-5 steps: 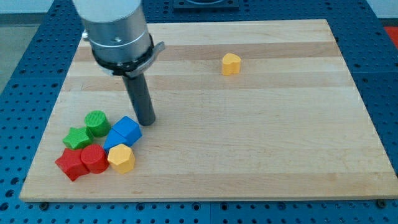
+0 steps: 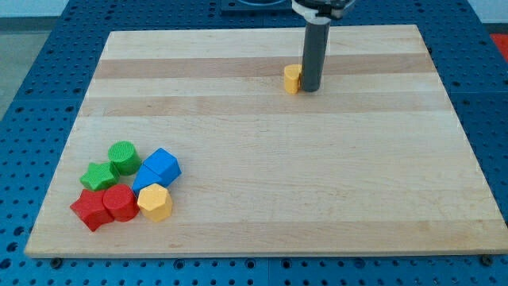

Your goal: Push the heart slightly to the left side of the board

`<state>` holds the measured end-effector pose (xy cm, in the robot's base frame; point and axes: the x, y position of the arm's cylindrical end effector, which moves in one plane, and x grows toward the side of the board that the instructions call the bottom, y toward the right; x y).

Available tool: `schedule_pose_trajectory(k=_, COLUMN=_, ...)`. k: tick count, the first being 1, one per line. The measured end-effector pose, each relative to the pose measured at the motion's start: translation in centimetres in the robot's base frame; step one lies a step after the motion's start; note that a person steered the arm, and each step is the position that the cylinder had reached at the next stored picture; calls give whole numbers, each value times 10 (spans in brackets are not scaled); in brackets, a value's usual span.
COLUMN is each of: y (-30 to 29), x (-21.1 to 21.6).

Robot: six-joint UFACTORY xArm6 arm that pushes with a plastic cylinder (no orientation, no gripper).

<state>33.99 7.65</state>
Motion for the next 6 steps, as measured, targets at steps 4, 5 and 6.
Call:
schedule_pose_trajectory(k=4, y=0, x=-28)
schedule_pose_trajectory(k=5, y=-13, x=-18)
schedule_pose_trajectory(k=6, y=-31, x=-23)
